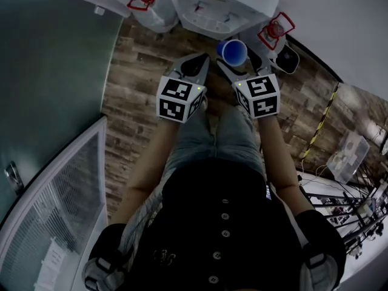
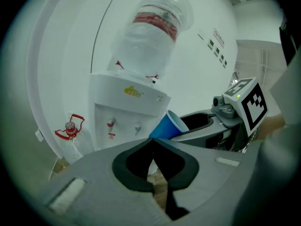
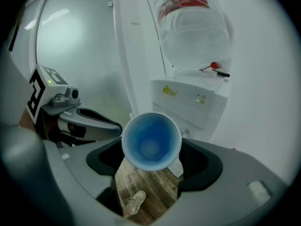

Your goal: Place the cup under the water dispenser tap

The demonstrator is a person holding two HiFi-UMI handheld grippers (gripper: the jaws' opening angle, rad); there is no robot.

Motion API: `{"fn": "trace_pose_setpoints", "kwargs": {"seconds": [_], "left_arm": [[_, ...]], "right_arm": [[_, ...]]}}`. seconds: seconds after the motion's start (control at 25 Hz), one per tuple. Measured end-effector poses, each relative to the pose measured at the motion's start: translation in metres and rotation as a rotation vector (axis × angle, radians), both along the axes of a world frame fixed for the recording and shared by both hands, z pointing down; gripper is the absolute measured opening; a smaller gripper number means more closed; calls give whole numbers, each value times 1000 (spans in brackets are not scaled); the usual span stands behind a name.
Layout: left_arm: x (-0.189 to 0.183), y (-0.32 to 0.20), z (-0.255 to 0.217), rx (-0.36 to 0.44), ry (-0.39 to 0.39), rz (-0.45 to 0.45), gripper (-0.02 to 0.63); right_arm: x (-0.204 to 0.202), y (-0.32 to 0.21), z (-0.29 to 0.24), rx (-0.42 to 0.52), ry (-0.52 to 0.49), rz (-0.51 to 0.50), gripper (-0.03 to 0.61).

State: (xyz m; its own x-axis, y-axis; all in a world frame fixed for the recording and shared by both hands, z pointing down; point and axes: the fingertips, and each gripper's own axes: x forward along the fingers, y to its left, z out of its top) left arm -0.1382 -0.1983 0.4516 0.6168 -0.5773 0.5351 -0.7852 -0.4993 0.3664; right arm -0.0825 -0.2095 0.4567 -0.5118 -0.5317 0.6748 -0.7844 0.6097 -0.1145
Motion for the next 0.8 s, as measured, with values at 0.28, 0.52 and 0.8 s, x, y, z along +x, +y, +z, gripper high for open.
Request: {"fn": "trace_pose_setpoints", "kwargs": {"seconds": [0.28, 0.52, 0.8], "left_arm": [[-8, -17, 55, -55, 9, -23, 0], [-9, -25, 88, -59, 7, -38, 0], [0, -32, 122, -65, 32, -21, 0]], "right_arm": [[-3, -21, 50, -37, 25, 51, 356], [-2, -32, 91, -51, 54, 71, 356], [2, -44, 133, -56, 73, 101, 356]]}}
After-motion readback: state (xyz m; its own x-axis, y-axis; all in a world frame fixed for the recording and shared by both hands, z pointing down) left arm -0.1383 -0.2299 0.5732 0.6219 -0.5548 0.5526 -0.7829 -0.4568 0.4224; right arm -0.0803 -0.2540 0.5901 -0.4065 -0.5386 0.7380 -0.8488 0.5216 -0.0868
